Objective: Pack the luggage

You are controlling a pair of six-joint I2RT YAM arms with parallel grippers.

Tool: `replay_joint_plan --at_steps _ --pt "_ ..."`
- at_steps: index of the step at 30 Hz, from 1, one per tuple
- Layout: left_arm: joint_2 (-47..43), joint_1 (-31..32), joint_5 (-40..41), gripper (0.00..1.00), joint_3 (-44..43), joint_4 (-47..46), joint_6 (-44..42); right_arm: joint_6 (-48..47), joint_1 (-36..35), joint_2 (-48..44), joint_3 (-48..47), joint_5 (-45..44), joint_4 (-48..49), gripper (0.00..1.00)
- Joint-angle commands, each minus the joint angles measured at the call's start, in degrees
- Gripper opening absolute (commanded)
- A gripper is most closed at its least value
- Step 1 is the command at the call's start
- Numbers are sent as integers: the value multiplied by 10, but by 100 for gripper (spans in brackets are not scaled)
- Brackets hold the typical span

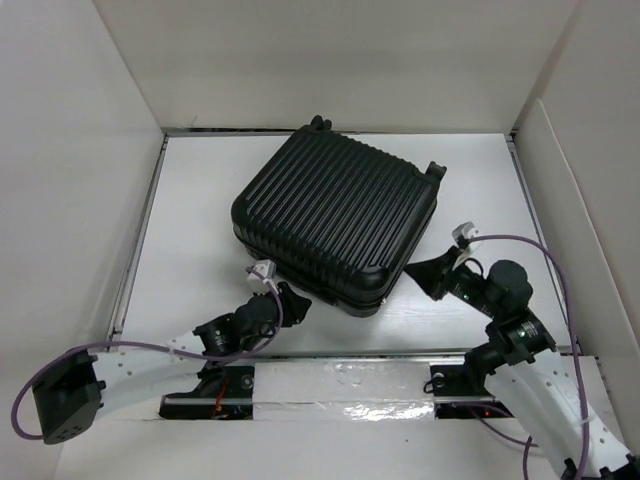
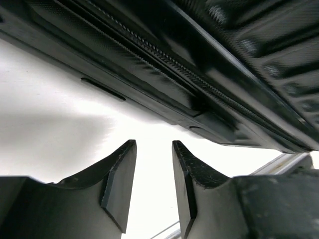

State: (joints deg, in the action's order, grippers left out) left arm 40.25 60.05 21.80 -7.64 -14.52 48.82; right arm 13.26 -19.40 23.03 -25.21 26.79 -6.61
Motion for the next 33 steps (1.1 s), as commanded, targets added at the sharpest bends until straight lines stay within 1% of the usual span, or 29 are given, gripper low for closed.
replay_joint_plan --at_steps 1,2,3,4,6,7,8,9,10,11,12,14,15,17,18,20,21,23,24,26,27,28,29,30,32,33 --pt "56 -19 -32 33 -30 -117 -23 13 -65 13 -1 -15 -56 17" --pt "85 -26 -42 34 -33 -149 -27 5 -79 16 -8 -35 -70 22" --pt "98 -32 -53 34 -37 -164 -30 -2 -91 19 -10 -55 -92 30" --pt "112 -32 -59 35 -40 -176 -35 -7 -110 21 -11 -61 -99 33" --pt "148 -32 -53 35 -50 -205 -40 3 -127 25 -11 -93 -113 36" --pt "159 -37 -51 35 -55 -211 -45 13 -142 28 -12 -113 -118 36" --pt "168 -37 -51 35 -59 -226 -47 45 -150 32 -13 -142 -124 36" --pt "184 -37 -51 36 -67 -234 -50 62 -157 31 -11 -213 -133 32" --pt "192 -37 -53 36 -70 -240 -50 76 -163 29 -6 -243 -133 28" --pt "198 -37 -54 36 -75 -251 -51 82 -169 26 1 -268 -127 25" --pt "210 -37 -55 36 -77 -258 -52 85 -169 26 9 -312 -99 22" --pt "223 -42 -59 36 -85 -272 -52 85 -163 38 29 -339 -74 20" --pt "235 -42 -60 36 -89 -276 -53 80 -157 51 31 -348 -45 19" --pt "247 -42 -58 36 -94 -296 -54 55 -138 125 30 -347 -10 18" --pt "258 -42 -56 36 -96 -303 -52 42 -115 184 26 -328 26 17" --pt "278 -49 -55 36 -103 -320 -52 7 -92 235 2 -301 46 12" --pt "283 -49 -57 37 -106 -325 -52 -2 -92 252 -3 -284 60 9" --pt "294 -71 -68 37 -120 -334 -51 4 -97 251 2 -292 75 9" --pt "302 -79 -72 37 -122 -337 -50 11 -97 240 9 -312 75 9" --pt "317 -102 -91 38 -128 -355 -50 28 -105 195 32 -321 85 10" --pt "323 -109 -97 38 -130 -360 -52 28 -105 184 63 -309 124 12" --pt "329 -114 -105 39 -136 -363 -53 28 -105 176 74 -302 136 14" --pt "339 -125 -110 39 -139 -368 -53 29 -97 177 76 -297 141 17" --pt "343 -125 -116 39 -140 -373 -51 28 -97 185 69 -294 139 23" --pt "349 -131 -127 39 -137 -387 -43 23 -92 219 57 -308 142 26" --pt "351 -131 -128 39 -136 -390 -42 18 -81 232 53 -312 173 26"
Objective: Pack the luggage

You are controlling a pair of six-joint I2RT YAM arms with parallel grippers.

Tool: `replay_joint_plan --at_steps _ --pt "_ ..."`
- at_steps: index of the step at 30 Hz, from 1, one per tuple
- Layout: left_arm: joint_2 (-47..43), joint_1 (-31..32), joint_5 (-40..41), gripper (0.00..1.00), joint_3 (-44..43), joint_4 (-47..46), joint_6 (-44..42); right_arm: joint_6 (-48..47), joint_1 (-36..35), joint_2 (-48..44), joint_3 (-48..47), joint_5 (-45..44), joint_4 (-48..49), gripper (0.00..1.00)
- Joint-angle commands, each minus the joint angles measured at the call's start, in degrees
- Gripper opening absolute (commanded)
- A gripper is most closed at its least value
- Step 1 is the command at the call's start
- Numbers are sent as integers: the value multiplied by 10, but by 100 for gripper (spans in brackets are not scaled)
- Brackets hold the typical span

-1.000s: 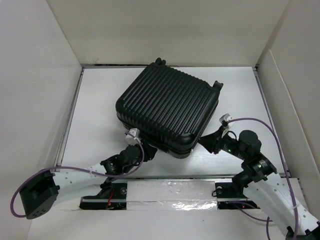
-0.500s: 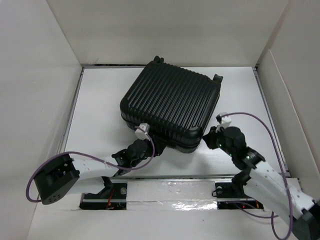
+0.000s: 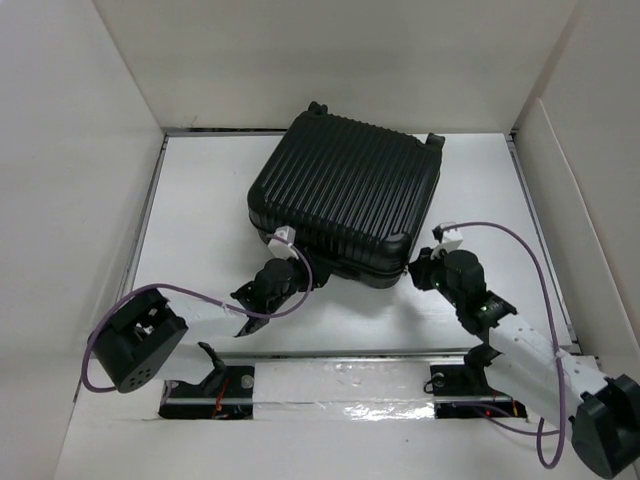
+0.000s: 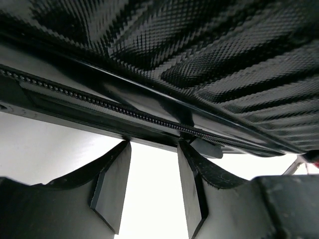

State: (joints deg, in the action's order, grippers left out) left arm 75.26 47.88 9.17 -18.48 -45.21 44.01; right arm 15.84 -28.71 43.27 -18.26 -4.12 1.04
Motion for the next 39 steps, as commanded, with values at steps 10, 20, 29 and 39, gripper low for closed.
replay_joint_plan --at_steps 10,20,29,39 --pt "-85 -9 22 55 24 -34 27 -42 67 36 -42 54 101 24" --pt "-79 -30 4 57 22 6 43 30 -86 -162 38 -4 -50 15" --pt "-97 -30 7 51 28 35 49 93 -137 -167 43 -83 -89 33" --pt "-91 -30 4 53 24 41 48 49 -137 -123 28 -153 -35 51"
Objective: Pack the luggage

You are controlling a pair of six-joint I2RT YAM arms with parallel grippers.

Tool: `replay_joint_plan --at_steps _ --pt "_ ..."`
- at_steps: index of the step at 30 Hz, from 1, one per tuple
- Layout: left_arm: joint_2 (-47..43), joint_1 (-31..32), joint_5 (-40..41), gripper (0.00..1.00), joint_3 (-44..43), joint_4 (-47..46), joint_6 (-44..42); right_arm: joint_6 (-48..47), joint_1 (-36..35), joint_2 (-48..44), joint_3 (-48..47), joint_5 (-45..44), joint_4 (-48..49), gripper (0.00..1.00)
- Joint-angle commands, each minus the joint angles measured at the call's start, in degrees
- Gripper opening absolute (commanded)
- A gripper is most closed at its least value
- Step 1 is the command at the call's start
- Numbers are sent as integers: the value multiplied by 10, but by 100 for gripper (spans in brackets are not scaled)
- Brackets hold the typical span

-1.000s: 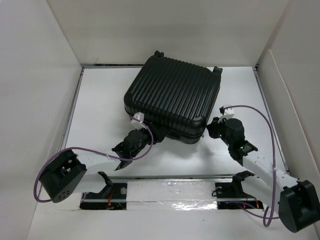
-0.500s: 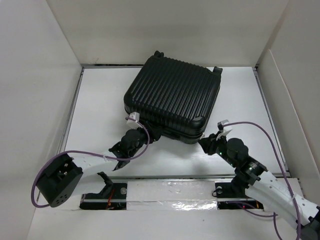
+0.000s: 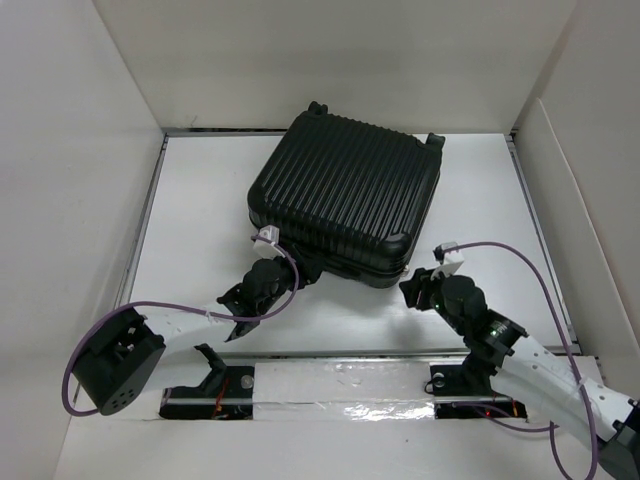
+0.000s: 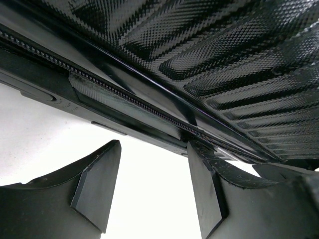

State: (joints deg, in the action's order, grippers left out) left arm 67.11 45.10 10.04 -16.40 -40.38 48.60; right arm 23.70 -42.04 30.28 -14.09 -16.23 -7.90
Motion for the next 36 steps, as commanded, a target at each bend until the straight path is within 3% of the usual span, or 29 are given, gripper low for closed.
replay_joint_plan --at_steps 1,8,14,22,26,28,36 --pt "-8 -2 -6 53 2 -8 1 -41 -3 10 -14 -31 67 51" --pt "1 -2 -13 53 2 -12 2 -146 -3 55 -33 1 142 49" --pt "2 -2 -17 53 1 -15 1 -165 -3 89 -33 3 188 44" --pt "31 35 -3 51 -19 -28 -17 -161 -3 85 -9 -28 248 25" --pt "49 35 -10 51 -27 -43 -16 -164 -3 94 3 -11 281 9" --pt "61 35 -18 53 -36 -51 -18 -162 -3 94 2 10 275 0" --pt "137 46 -54 60 -72 -128 -22 -88 -44 31 2 53 147 0"
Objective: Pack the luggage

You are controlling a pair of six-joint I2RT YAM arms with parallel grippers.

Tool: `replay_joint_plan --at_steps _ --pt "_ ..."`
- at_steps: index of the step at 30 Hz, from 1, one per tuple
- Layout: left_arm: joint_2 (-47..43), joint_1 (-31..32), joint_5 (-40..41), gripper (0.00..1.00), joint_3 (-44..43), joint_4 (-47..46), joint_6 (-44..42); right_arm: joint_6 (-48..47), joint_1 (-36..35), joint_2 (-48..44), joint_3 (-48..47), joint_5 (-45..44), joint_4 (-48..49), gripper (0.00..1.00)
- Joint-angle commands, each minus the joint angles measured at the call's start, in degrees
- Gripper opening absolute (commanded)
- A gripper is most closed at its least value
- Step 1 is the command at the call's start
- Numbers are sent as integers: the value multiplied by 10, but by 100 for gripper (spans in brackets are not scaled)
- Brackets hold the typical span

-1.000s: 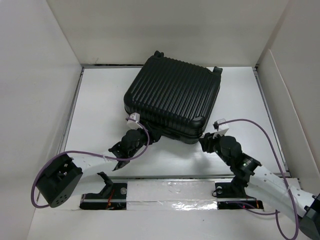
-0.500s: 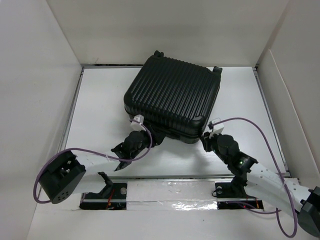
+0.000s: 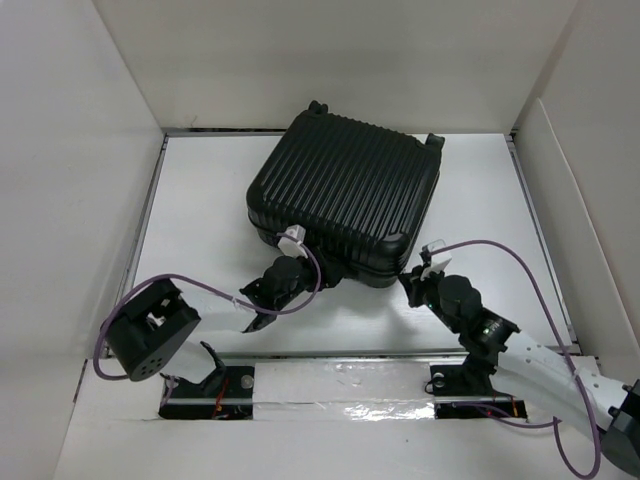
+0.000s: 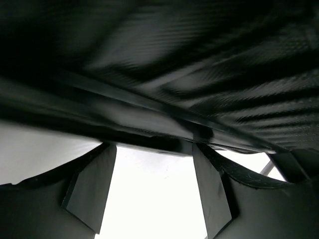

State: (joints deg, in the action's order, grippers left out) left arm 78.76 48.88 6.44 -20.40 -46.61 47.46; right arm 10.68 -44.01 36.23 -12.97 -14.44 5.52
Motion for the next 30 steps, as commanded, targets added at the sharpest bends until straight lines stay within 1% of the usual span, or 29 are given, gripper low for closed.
replay_joint_plan --at_steps 1,3,4,6,10,12,14,15,17,18,19,21,22,23,25,26,29,30 --pt "30 15 -17 60 -38 -70 -12 50 -30 -33 -12 45 -19 0" --pt "52 15 -13 60 -58 -79 -13 65 -46 -33 -21 55 -50 0" --pt "59 15 -8 60 -66 -83 -12 68 -51 -27 -28 75 -77 0" --pt "68 20 6 60 -71 -97 -8 74 -69 0 -46 101 -102 0" --pt "80 20 21 59 -91 -97 -9 75 -114 46 -66 121 -110 0" --pt "88 20 22 59 -103 -97 -9 70 -135 61 -96 116 -116 0" --pt "95 20 12 59 -116 -96 -10 66 -158 81 -120 104 -100 0" --pt "103 20 8 59 -119 -97 -9 65 -158 90 -126 99 -89 0" --pt "108 20 -5 59 -126 -98 -6 67 -163 125 -134 73 -33 0" --pt "112 20 -9 59 -126 -104 -4 82 -163 139 -140 54 -16 0" --pt "114 20 -12 58 -125 -107 -4 92 -163 153 -141 -5 22 0" --pt "117 28 -12 57 -123 -110 -4 116 -163 201 -134 -50 85 0" --pt "117 28 -16 57 -123 -110 -5 119 -163 220 -128 -68 157 0" --pt "116 28 -18 57 -118 -110 -4 121 -163 260 -127 -81 189 0" --pt "108 28 -20 57 -110 -111 -6 121 -163 300 -151 -85 242 0" --pt "99 28 -20 57 -100 -110 -11 118 -163 334 -164 -80 247 0" --pt "82 28 -19 57 -74 -108 -17 110 -163 380 -207 -66 280 0" --pt "64 28 -20 57 -66 -103 -18 107 -163 410 -214 -62 294 0"
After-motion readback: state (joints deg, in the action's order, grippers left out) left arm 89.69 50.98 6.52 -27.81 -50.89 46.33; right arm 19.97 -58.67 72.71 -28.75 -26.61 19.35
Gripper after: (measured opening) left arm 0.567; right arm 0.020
